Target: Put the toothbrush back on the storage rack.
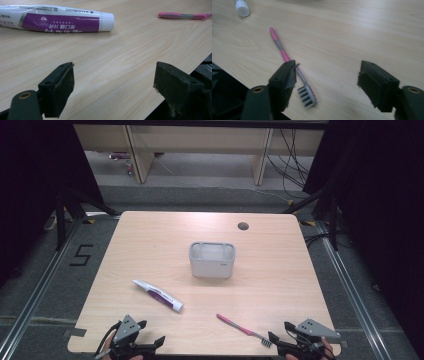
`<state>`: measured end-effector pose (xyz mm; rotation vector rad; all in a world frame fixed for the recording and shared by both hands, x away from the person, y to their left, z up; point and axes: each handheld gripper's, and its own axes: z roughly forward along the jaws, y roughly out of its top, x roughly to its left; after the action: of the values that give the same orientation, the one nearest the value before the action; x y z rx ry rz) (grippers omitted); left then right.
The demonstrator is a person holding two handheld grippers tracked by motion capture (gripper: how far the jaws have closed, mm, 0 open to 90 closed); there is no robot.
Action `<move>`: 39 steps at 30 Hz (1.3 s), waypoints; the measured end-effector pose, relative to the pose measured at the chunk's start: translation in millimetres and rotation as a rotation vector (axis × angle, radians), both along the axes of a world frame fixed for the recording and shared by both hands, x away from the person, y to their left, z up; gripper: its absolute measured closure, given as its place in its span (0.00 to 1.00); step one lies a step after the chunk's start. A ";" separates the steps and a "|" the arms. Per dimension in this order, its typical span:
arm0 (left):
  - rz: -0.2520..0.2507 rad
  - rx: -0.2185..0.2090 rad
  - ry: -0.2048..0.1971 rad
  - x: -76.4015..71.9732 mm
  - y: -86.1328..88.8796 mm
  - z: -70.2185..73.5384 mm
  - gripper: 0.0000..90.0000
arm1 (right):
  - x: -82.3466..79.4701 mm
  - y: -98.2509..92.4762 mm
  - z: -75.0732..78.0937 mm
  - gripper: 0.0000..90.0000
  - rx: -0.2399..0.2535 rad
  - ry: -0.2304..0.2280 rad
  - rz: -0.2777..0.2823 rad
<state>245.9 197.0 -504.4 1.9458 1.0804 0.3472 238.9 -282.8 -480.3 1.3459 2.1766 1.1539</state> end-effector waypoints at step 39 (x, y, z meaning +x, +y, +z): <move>0.006 -0.001 -0.002 -0.6 -0.5 -1.1 0.18 | -3.7 23.5 -4.3 1.00 -0.042 0.016 0.203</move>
<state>245.2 196.5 -505.6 1.9411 1.0849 0.3512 235.2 -259.4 -484.6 1.1416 2.3794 1.1641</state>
